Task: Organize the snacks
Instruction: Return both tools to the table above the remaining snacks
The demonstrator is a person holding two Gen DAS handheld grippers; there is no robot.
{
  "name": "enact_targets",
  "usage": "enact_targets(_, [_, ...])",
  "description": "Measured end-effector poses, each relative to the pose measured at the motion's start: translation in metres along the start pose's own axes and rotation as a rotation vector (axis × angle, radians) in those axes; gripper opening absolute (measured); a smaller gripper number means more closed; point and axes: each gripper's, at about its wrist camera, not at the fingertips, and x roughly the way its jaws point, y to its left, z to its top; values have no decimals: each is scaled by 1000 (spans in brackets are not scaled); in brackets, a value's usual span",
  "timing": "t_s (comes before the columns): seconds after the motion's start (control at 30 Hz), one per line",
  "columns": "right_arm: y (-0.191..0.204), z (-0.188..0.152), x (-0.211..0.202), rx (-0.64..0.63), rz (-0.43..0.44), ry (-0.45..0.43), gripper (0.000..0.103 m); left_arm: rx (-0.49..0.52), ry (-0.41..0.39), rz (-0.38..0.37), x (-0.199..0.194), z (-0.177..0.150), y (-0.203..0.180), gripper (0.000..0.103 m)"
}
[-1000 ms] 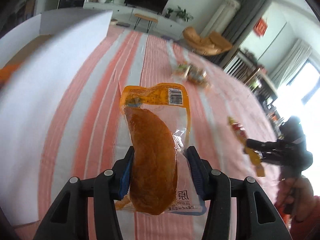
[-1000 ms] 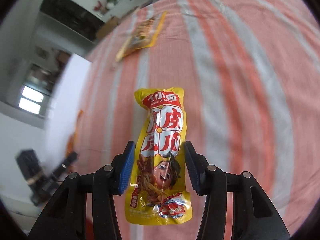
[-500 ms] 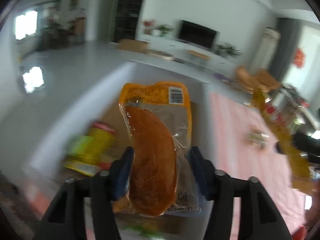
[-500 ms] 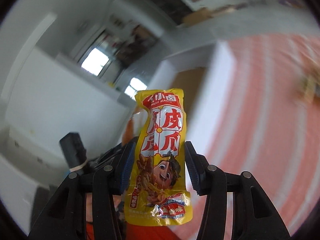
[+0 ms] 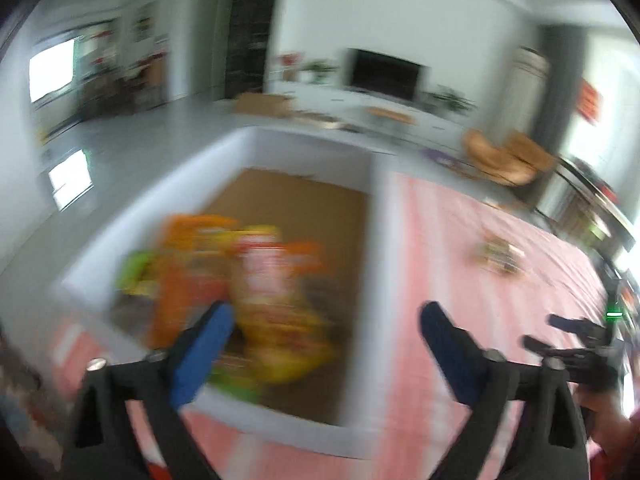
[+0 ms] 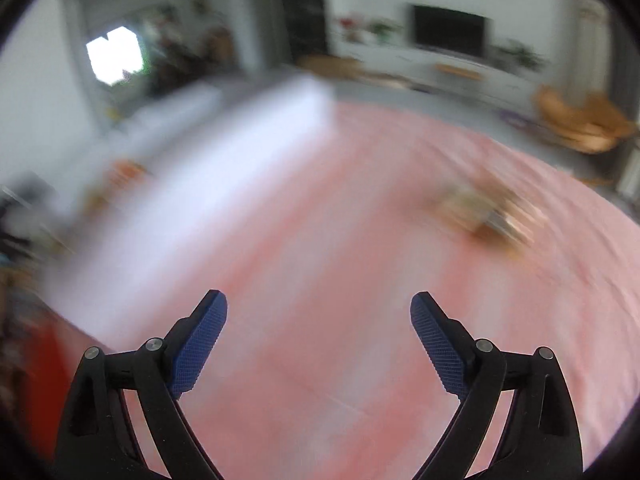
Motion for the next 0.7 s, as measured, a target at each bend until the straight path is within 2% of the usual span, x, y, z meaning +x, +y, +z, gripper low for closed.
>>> enact_targets(0.1, [-68,-59,-9,50,-163,64,95,152,16,-78,12,-11,-78,103])
enact_targets(0.17, [-103,-84,-26,95,-231,71,95,238,35,-68,25,-22,-118,103])
enact_targets(0.27, [-141,-121,-56,163,-319,58,95,308,62,-64,46,-36,-157,103])
enact_targets(0.4, [-165,-143,-70,217,-353,38,95,358,90,-53,65,-48,-187,103])
enact_targets(0.47, [-162,-145,-67,249,-339,51,95,379,93,-34,67,-52,-199,103])
enact_targets(0.57, [-176,-140,-57,264,-344,60,98,388,99,-13,73,-52,-201,103])
enact_targets(0.7, [-191,-149,-59,319,-296,65,100,380,114,-3,79,-55,-198,103])
